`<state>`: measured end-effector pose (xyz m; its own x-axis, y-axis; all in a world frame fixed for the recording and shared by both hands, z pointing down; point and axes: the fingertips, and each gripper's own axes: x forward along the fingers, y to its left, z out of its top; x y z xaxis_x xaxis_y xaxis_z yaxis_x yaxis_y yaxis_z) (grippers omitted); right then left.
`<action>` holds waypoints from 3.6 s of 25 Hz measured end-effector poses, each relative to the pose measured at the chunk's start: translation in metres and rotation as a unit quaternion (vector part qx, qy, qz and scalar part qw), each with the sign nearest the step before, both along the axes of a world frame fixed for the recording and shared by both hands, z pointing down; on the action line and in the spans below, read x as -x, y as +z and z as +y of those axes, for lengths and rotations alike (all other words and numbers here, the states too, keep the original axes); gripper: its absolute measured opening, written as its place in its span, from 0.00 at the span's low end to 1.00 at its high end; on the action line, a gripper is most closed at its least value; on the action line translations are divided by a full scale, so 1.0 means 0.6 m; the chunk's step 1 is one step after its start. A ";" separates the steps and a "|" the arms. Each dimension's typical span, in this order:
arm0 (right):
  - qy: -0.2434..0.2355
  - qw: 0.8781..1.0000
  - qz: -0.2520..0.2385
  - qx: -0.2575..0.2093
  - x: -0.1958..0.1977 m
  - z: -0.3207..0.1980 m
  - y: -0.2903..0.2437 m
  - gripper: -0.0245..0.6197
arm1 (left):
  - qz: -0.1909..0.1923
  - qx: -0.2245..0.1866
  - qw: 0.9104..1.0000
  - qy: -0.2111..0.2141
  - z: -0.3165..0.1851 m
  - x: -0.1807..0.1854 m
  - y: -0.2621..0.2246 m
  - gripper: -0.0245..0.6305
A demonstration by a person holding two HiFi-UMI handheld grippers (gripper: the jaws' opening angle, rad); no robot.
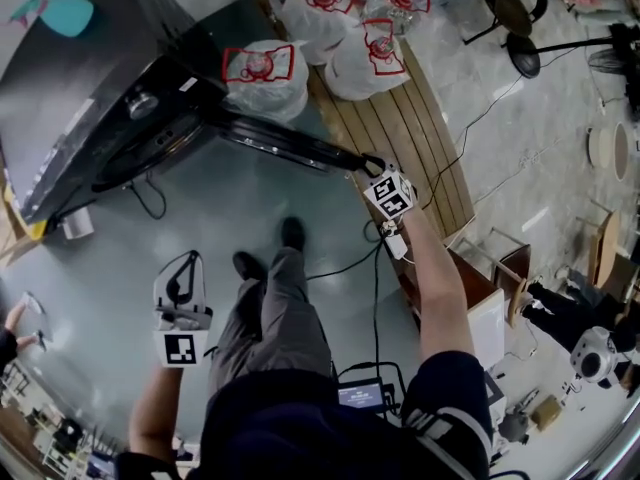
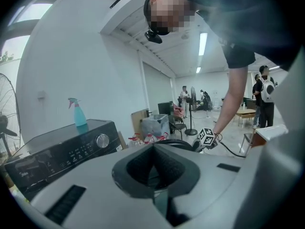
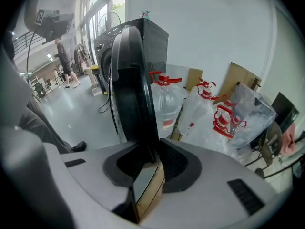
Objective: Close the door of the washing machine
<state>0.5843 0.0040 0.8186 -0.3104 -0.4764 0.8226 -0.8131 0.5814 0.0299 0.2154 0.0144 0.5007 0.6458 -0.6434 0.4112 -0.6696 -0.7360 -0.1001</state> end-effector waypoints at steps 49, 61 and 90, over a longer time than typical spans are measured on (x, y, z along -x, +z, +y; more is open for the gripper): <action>0.193 0.980 0.037 0.042 0.565 0.312 0.029 0.17 | 0.037 -0.046 0.996 -0.068 0.211 0.579 -0.015 0.07; 0.248 0.967 0.021 0.053 0.717 0.316 0.033 0.18 | 0.040 -0.043 0.992 -0.113 0.227 0.723 -0.016 0.07; 0.306 0.950 -0.016 0.064 0.960 0.245 0.048 0.22 | 0.013 -0.035 0.992 -0.120 0.174 0.838 -0.006 0.07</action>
<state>0.0085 0.1513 0.8473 -0.0327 -0.4721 0.8809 -0.9992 -0.0031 -0.0388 -0.2876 0.1187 0.4969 0.4798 -0.8067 0.3451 -0.8283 -0.5462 -0.1251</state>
